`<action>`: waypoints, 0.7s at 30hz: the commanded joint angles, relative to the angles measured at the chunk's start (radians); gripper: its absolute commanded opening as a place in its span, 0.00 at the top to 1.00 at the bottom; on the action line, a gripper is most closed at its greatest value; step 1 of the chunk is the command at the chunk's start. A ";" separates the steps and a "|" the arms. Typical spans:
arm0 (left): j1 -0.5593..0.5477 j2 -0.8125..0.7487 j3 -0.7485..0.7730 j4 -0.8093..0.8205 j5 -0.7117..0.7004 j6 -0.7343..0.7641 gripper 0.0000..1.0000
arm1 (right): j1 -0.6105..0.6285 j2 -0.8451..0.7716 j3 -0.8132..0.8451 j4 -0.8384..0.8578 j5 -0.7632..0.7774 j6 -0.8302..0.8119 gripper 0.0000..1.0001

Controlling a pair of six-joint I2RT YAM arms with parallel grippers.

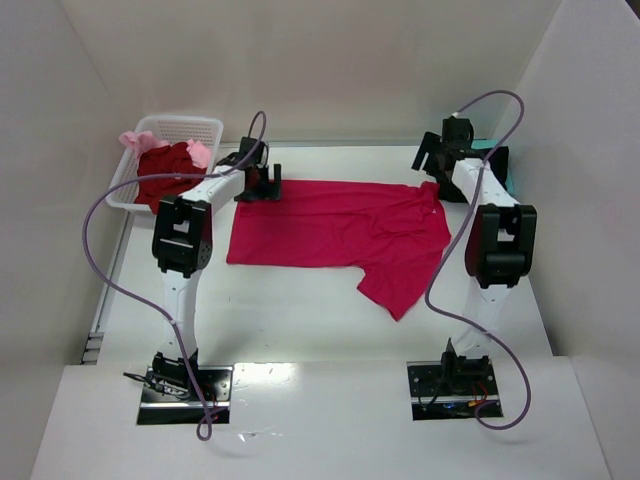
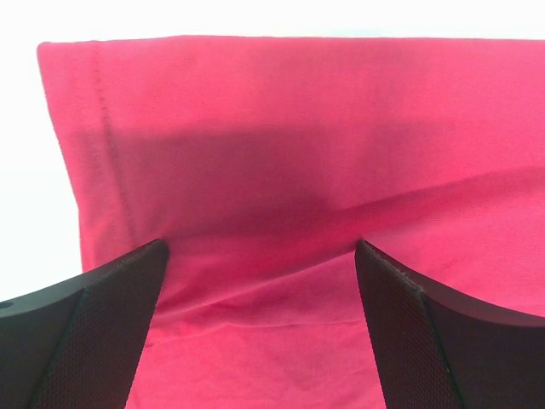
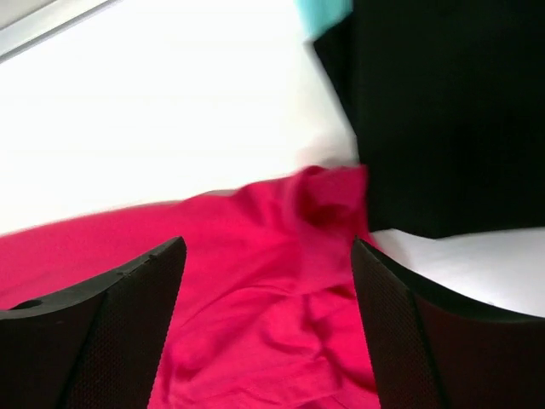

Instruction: Fold and stack the t-shirts

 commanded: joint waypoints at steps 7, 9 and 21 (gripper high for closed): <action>0.019 -0.060 0.145 -0.026 0.055 -0.015 0.02 | 0.119 0.122 0.066 0.033 -0.125 -0.079 0.23; 0.019 -0.060 0.154 -0.014 0.064 -0.015 0.01 | 0.132 0.145 0.066 0.033 -0.125 -0.079 0.23; 0.029 -0.086 0.059 0.083 0.073 -0.049 0.01 | 0.152 0.274 0.115 0.009 -0.071 -0.069 0.23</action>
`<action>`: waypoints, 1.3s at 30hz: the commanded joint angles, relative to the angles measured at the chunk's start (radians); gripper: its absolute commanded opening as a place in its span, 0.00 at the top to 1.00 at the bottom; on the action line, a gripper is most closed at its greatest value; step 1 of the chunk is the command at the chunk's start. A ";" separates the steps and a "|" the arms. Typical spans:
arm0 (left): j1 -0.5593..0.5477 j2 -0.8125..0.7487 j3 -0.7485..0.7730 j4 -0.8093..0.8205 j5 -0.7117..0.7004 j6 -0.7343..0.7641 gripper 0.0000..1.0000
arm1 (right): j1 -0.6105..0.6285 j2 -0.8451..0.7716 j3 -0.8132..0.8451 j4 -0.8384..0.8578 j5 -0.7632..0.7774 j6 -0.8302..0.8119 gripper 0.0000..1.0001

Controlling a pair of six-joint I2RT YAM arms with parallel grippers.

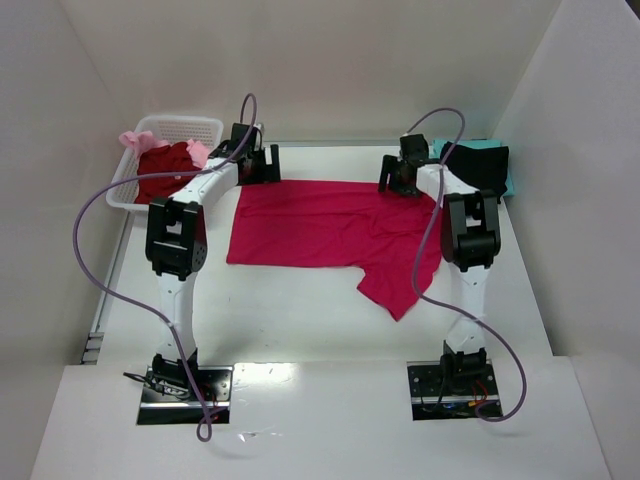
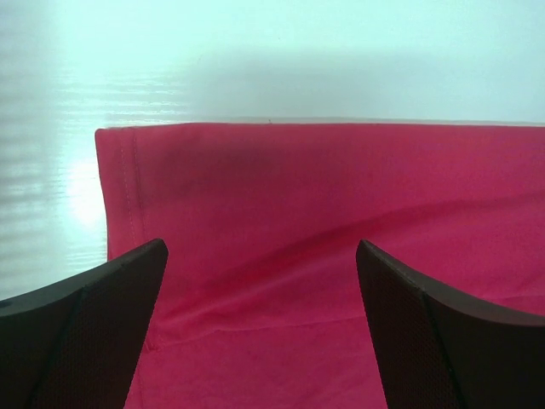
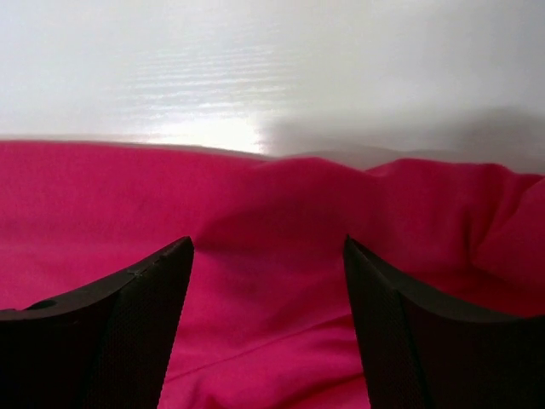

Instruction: Fold and stack the t-shirts

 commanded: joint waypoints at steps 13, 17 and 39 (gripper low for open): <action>-0.003 0.077 0.199 -0.057 -0.049 0.026 0.01 | 0.111 0.291 0.481 -0.217 0.088 -0.022 0.17; -0.003 0.118 0.236 -0.078 -0.038 0.026 0.01 | 0.111 0.363 0.615 -0.256 0.047 -0.022 0.17; -0.075 0.206 0.251 -0.130 -0.049 0.026 0.01 | 0.024 -0.004 0.303 -0.198 0.154 -0.011 0.05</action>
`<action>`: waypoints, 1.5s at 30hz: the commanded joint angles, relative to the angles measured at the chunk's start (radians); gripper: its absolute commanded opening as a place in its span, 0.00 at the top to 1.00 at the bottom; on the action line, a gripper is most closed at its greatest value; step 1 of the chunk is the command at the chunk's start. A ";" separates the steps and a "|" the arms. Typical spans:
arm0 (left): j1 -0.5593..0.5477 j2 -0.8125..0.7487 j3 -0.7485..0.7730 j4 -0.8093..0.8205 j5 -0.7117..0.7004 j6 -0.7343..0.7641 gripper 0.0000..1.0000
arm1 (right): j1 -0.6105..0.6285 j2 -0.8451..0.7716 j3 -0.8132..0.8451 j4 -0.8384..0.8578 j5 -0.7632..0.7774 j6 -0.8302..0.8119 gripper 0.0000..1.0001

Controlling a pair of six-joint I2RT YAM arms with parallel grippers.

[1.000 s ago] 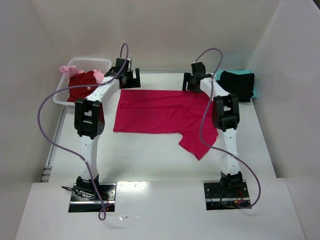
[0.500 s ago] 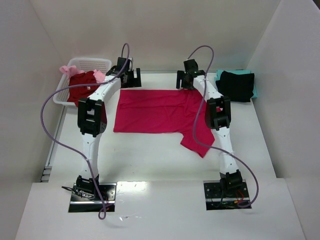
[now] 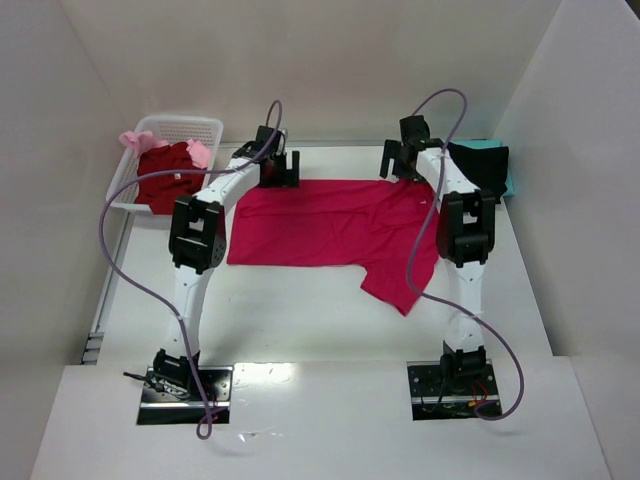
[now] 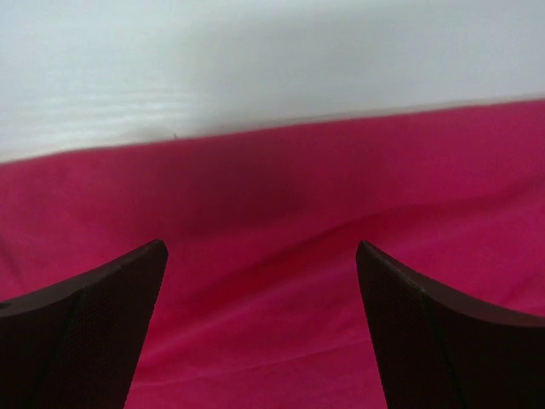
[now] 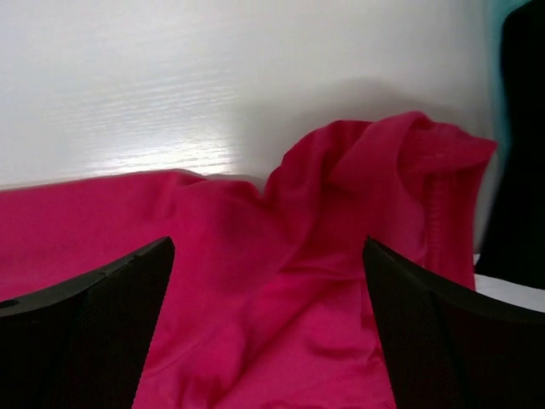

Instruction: Fold and stack the t-shirts

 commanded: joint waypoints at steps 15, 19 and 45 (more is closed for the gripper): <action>0.019 0.127 0.080 -0.113 -0.198 -0.038 0.01 | 0.016 -0.027 -0.082 0.069 0.023 -0.009 0.03; 0.044 0.164 0.151 -0.133 -0.198 -0.067 0.01 | 0.016 0.010 -0.025 0.058 0.023 -0.009 0.03; 0.127 0.590 1.047 -0.645 -0.276 -0.187 0.01 | -0.012 0.107 0.239 -0.030 0.033 0.010 0.00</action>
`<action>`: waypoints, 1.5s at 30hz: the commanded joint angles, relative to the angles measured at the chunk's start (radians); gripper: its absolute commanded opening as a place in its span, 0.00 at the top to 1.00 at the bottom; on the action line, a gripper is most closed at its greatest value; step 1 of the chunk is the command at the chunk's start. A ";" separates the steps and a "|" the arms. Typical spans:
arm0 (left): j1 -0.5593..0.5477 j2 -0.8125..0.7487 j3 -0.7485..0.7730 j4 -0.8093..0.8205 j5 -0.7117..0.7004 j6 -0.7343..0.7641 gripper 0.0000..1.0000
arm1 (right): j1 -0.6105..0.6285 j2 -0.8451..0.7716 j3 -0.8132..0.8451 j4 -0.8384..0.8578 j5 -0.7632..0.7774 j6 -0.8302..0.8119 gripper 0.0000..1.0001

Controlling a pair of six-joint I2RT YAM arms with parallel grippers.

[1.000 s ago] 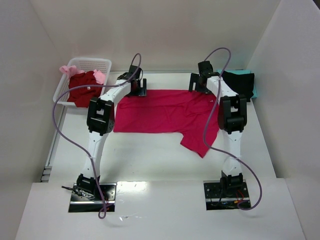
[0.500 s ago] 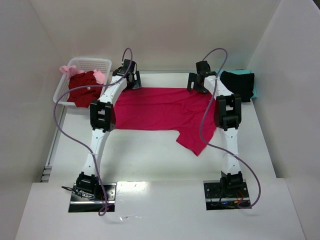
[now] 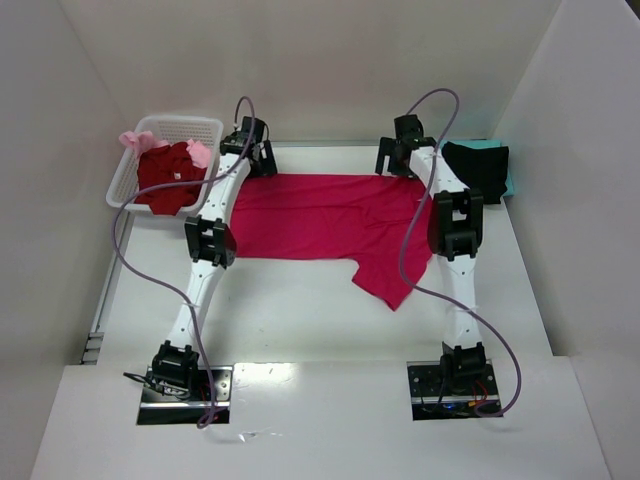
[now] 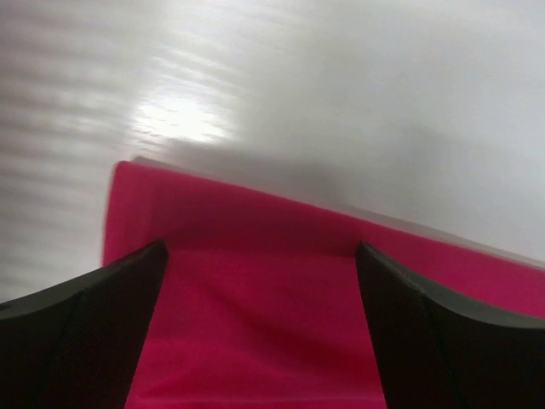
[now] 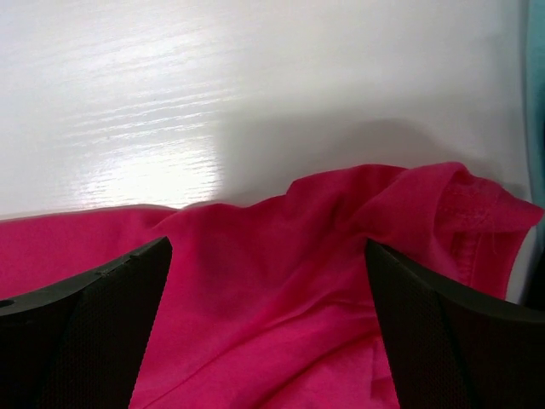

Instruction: Fold and stack the t-shirts

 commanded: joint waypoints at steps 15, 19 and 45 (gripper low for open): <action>0.016 -0.230 0.028 -0.086 -0.091 0.135 0.01 | -0.059 -0.179 -0.109 0.039 0.019 0.003 0.00; 0.016 -0.363 -0.018 -0.086 -0.082 0.157 0.01 | -0.059 -0.210 -0.099 0.039 0.010 -0.009 0.00; -0.034 -1.295 -1.638 1.021 0.228 0.255 0.01 | -0.068 -0.339 -0.416 0.204 -0.017 -0.028 0.00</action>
